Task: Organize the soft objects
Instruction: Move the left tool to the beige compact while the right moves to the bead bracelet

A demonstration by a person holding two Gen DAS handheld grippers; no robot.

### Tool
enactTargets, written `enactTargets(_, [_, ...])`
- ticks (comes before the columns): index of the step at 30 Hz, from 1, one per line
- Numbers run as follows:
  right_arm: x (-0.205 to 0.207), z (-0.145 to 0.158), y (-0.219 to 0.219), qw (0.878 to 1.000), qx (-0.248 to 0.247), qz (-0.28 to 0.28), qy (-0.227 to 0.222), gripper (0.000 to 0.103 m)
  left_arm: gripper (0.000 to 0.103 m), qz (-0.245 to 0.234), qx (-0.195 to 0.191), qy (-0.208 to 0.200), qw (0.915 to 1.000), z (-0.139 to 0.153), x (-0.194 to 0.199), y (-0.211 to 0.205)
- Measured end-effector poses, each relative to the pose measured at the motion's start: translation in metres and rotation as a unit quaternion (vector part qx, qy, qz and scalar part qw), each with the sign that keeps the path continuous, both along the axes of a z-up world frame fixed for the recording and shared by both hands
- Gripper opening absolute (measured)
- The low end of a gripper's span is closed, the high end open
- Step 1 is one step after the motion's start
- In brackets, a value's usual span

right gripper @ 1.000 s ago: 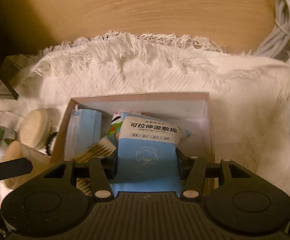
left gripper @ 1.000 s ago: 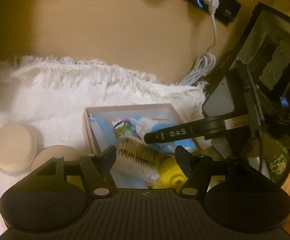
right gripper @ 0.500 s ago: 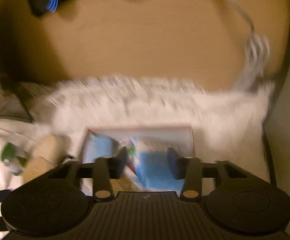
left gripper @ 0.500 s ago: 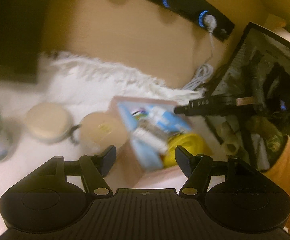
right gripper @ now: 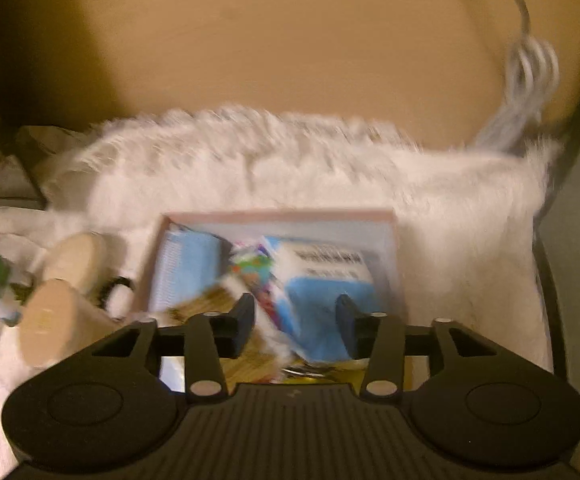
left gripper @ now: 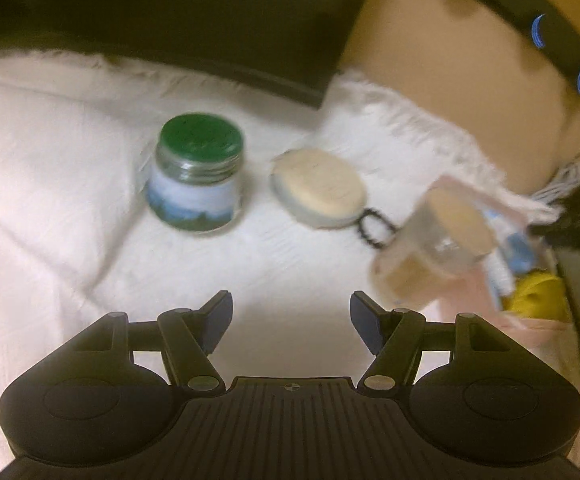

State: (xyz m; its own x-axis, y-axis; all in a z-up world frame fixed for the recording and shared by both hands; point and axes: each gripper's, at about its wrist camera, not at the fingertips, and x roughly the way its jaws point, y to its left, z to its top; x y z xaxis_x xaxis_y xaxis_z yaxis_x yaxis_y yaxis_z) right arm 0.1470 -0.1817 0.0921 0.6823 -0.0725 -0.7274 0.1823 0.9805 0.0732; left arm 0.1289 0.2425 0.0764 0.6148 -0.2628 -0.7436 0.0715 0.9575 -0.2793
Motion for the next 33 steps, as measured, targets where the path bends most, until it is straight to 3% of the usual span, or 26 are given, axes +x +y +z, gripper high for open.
enactTargets(4, [0.000,0.036,0.040,0.998,-0.025,0.058,-0.018,0.060,0.070,0.002,0.004,0.016,0.9999,-0.008,0.008,-0.001])
enactTargets(9, [0.018,0.065,0.098,0.989,0.013,0.149,0.004,0.062,0.070,-0.012,0.000,0.010,0.9999,-0.008,0.017,-0.007])
enactTargets(14, [0.064,0.065,0.124,0.980,0.099,0.160,0.061,0.062,0.070,-0.014,-0.022,0.007,0.9996,-0.012,0.031,-0.004])
enactTargets(15, [0.077,0.063,0.128,0.978,0.116,0.157,0.072,0.062,0.070,-0.013,-0.034,0.010,0.9993,-0.014,0.036,-0.002])
enactTargets(17, [0.099,0.058,0.133,0.977,0.124,0.148,0.088,0.060,0.070,-0.006,-0.095,0.018,0.9953,-0.022,0.043,0.008])
enactTargets(19, [0.122,0.049,0.142,0.978,0.116,0.140,0.107,0.044,0.070,0.011,-0.166,0.033,0.9854,-0.033,0.052,0.018])
enactTargets(20, [0.133,0.044,0.147,0.977,0.110,0.138,0.120,0.026,0.070,0.021,-0.200,0.039,0.9789,-0.039,0.057,0.022])
enactTargets(22, [0.158,0.030,0.155,0.975,0.096,0.135,0.147,0.021,0.070,0.033,-0.239,0.043,0.9696,-0.047,0.066,0.024])
enactTargets(25, [0.192,0.008,0.159,0.977,0.065,0.115,0.167,0.020,0.070,0.051,-0.249,0.044,0.9660,-0.054,0.079,0.022])
enactTargets(28, [0.219,-0.015,0.157,0.974,0.070,0.091,0.194,0.018,0.070,0.071,-0.251,0.055,0.9639,-0.062,0.093,0.019])
enactTargets(33, [0.233,-0.042,0.157,0.970,0.065,0.075,0.220,0.017,0.070,0.109,-0.278,0.048,0.9531,-0.072,0.107,0.014])
